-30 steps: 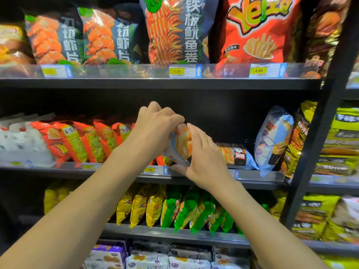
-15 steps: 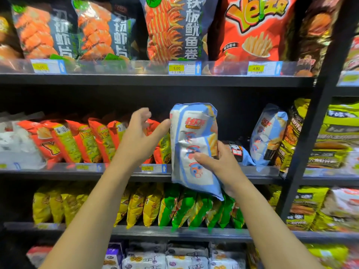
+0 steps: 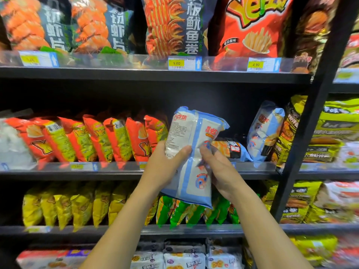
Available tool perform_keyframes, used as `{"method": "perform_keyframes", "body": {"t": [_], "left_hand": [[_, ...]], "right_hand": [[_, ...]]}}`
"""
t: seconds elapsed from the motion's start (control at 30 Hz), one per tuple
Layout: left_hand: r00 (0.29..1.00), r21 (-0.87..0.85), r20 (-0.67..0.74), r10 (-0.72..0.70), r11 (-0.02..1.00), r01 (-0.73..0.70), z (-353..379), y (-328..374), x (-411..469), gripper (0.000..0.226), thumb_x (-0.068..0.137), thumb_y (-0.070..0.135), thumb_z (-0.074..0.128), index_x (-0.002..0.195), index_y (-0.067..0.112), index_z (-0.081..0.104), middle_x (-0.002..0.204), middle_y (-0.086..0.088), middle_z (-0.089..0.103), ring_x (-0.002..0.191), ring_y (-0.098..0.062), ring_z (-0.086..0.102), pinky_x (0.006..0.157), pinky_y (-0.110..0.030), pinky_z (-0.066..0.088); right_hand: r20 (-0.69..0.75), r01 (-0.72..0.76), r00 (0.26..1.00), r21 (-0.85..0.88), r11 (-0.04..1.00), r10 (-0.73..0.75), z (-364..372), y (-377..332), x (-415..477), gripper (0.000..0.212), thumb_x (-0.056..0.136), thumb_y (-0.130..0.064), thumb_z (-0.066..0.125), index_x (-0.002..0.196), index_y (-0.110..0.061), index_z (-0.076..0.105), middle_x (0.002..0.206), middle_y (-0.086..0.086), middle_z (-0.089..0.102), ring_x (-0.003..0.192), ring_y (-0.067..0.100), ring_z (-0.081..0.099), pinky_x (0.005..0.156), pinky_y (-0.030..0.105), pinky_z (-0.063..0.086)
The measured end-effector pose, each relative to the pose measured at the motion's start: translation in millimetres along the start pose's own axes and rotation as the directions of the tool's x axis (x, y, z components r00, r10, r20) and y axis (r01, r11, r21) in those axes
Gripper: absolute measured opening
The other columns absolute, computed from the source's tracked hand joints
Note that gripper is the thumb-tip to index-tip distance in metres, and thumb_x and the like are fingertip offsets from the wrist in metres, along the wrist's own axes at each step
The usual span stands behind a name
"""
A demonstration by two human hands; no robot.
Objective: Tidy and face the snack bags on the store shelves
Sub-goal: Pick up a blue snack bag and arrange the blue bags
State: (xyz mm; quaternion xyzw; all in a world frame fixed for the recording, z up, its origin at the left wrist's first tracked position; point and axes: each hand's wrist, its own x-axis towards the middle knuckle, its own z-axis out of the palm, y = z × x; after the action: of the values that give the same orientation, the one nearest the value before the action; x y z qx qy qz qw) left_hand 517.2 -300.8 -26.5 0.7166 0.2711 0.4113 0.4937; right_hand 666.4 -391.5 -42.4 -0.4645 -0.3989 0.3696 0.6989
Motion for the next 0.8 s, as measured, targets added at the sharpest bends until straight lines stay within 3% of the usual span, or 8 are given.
{"method": "perform_keyframes", "body": {"t": [0.1, 0.23, 0.37, 0.47, 0.53, 0.63, 0.7, 0.8], "left_hand": [[0.999, 0.074, -0.045, 0.029, 0.997, -0.025, 4.7, 0.2, -3.6, 0.043, 0.090, 0.052, 0.076, 0.120, 0.028, 0.059, 0.111, 0.017, 0.072, 0.096, 0.007, 0.068, 0.078, -0.019, 0.054], [1.000, 0.137, 0.016, 0.008, 0.991, -0.010, -2.7, 5.8, -6.8, 0.051, 0.092, 0.061, 0.066, 0.129, 0.031, 0.050, 0.115, 0.022, 0.064, 0.095, 0.011, 0.061, 0.067, -0.013, 0.046], [0.988, -0.163, 0.075, -0.138, 0.975, 0.149, -19.4, 12.1, -2.4, 0.047, 0.096, 0.071, 0.049, 0.123, 0.034, 0.058, 0.120, 0.019, 0.066, 0.095, 0.006, 0.066, 0.082, -0.028, 0.051], [0.963, -0.364, 0.139, -0.231, 0.892, 0.267, -33.3, 17.3, -3.0, 0.080, 0.081, 0.081, 0.049, 0.139, 0.026, 0.056, 0.125, 0.007, 0.072, 0.103, -0.012, 0.075, 0.093, -0.045, 0.059], [0.952, -0.431, 0.129, -0.276, 0.849, 0.304, -40.4, 16.9, -3.0, 0.097, 0.070, 0.084, 0.052, 0.143, 0.021, 0.056, 0.127, 0.000, 0.074, 0.112, -0.023, 0.075, 0.104, -0.058, 0.054], [0.951, -0.461, 0.132, -0.279, 0.832, 0.309, -47.5, 15.5, -3.3, 0.081, 0.084, 0.080, 0.050, 0.138, 0.021, 0.059, 0.124, -0.001, 0.077, 0.110, -0.024, 0.075, 0.100, -0.056, 0.056], [0.951, -0.424, 0.163, -0.264, 0.851, 0.309, -47.3, 15.3, -4.7, 0.072, 0.087, 0.078, 0.050, 0.135, 0.026, 0.061, 0.119, 0.004, 0.078, 0.107, -0.018, 0.075, 0.093, -0.048, 0.059], [0.973, -0.250, 0.150, -0.174, 0.946, 0.208, -39.7, 9.7, -4.9, 0.066, 0.081, 0.081, 0.062, 0.129, 0.036, 0.066, 0.116, 0.016, 0.077, 0.109, -0.008, 0.073, 0.099, -0.044, 0.057]], "right_hand": [[-0.053, 0.069, 0.996, -0.046, 0.997, -0.072, 8.0, 3.9, 4.6, 0.055, 0.083, -0.046, 0.073, 0.131, -0.022, 0.062, 0.119, 0.004, 0.078, 0.108, 0.028, 0.075, 0.090, 0.043, 0.062], [-0.087, 0.097, 0.991, -0.041, 0.994, -0.101, 9.7, 5.5, 4.2, 0.045, 0.091, -0.043, 0.067, 0.130, -0.020, 0.066, 0.120, 0.007, 0.077, 0.109, 0.027, 0.075, 0.086, 0.039, 0.061], [-0.118, -0.009, 0.993, 0.084, 0.996, 0.019, 3.3, 4.6, 6.6, 0.032, 0.099, -0.042, 0.064, 0.123, -0.021, 0.069, 0.118, 0.011, 0.076, 0.075, 0.011, 0.073, 0.054, 0.018, 0.054], [-0.066, -0.124, 0.987, 0.266, 0.956, 0.147, -0.3, 11.5, 8.2, 0.074, 0.073, -0.061, 0.083, 0.133, -0.018, 0.071, 0.128, 0.013, 0.073, 0.107, 0.026, 0.076, 0.077, 0.039, 0.065], [-0.035, -0.155, 0.984, 0.336, 0.929, 0.177, -0.3, 16.6, 7.8, 0.077, 0.055, -0.067, 0.086, 0.113, -0.017, 0.082, 0.124, 0.014, 0.075, 0.108, 0.029, 0.075, 0.077, 0.044, 0.065], [0.014, -0.161, 0.986, 0.319, 0.934, 0.165, -0.6, 22.7, 11.9, 0.097, 0.039, -0.064, 0.099, 0.120, -0.015, 0.079, 0.129, 0.017, 0.073, 0.113, 0.032, 0.073, 0.083, 0.047, 0.064], [-0.022, -0.130, 0.990, 0.219, 0.967, 0.138, 4.8, 23.7, 17.6, 0.102, 0.050, -0.063, 0.097, 0.134, -0.014, 0.069, 0.134, 0.019, 0.069, 0.120, 0.035, 0.069, 0.094, 0.052, 0.060], [-0.088, -0.052, 0.995, -0.030, 0.998, 0.049, 25.9, 19.4, 20.7, 0.079, 0.072, -0.065, 0.086, 0.126, -0.011, 0.069, 0.122, 0.032, 0.068, 0.101, 0.040, 0.065, 0.093, 0.066, 0.053]]}}
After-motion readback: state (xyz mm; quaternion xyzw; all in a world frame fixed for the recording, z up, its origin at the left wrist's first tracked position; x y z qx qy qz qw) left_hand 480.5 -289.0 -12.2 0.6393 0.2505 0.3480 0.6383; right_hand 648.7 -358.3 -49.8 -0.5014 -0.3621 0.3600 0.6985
